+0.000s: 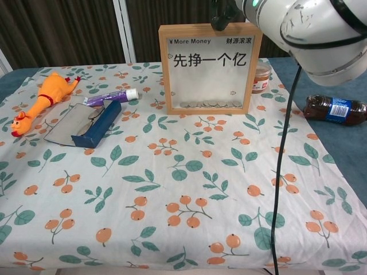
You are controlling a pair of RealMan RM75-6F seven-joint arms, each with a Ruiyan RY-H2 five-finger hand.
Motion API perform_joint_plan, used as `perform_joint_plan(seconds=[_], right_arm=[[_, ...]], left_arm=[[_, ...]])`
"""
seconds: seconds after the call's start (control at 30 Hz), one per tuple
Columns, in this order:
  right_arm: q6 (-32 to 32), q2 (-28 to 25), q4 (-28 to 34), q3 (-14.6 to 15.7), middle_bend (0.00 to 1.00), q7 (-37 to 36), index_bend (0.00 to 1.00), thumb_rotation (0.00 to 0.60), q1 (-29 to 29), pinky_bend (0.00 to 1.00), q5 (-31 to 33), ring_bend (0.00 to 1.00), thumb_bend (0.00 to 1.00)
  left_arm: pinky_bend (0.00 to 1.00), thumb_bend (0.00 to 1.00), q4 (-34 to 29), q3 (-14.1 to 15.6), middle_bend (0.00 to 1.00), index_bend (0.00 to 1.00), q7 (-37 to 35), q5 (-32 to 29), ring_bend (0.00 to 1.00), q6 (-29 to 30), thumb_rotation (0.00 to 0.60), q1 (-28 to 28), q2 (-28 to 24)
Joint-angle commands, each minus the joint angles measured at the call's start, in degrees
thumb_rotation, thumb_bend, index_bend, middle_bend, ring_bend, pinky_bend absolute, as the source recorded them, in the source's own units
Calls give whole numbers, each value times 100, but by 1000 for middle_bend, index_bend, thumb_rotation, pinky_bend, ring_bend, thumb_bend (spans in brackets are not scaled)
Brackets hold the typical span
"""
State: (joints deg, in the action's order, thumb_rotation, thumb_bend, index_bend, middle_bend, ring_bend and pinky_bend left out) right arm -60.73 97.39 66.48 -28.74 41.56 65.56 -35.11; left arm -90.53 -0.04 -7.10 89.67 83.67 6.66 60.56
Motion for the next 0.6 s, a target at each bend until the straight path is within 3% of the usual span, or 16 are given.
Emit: perform_joint_plan(seconds=[0.03,0.4,0.47,0.6], right_arm=[[2,-12,13,12,224,-19,653,600,-3,0,0,0,610],[-202,-213,336,120,223,-118,602,600,-84,0,-279,0,610],[-302,-353,601,165,223,-218,585,600,-171,0,-485,0,610],[-686,-1035,1835,469,194,-386,486,600,-679,0,-1104,0,580]], left_arm=[[0,409,4,-1,0,0,-10,2,0,-3,600,4,-2],[0,410,14,11,0,0,-32,45,0,35,600,-4,-3],[0,410,15,11,0,0,-34,46,0,41,600,-6,-2],[0,410,11,10,0,0,-50,56,0,71,600,-17,-8]])
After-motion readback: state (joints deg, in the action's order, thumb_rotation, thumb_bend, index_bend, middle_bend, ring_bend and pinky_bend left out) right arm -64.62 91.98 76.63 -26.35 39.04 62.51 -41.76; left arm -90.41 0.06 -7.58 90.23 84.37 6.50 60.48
